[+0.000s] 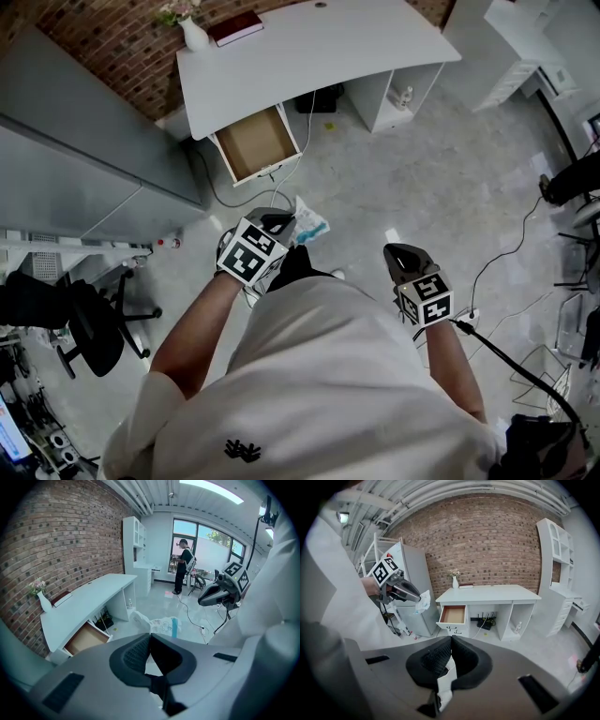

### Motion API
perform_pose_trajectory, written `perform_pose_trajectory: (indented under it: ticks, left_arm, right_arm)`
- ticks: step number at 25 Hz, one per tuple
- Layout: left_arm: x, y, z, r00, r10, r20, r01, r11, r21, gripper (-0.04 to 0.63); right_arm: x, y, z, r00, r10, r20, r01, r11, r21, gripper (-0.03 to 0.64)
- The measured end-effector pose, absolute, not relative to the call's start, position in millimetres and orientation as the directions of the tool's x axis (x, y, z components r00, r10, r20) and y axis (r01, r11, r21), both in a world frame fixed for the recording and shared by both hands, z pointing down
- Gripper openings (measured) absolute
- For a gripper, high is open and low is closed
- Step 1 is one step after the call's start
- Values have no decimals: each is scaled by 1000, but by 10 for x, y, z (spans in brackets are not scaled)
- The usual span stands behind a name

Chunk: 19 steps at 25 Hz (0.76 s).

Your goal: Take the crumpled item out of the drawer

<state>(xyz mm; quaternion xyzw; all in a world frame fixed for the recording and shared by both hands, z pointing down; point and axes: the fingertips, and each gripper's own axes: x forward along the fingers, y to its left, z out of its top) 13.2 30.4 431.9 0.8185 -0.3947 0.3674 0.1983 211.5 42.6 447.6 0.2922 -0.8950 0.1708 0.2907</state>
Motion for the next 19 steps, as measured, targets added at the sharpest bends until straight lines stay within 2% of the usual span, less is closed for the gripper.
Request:
perform_pose_trajectory:
  ticks: [19]
  left_arm:
    - [424,37,4437,446,-448,775,-739,-673,36,25]
  right_arm:
    - [2476,375,4660,-619,-451,643,-679,719,-149,29]
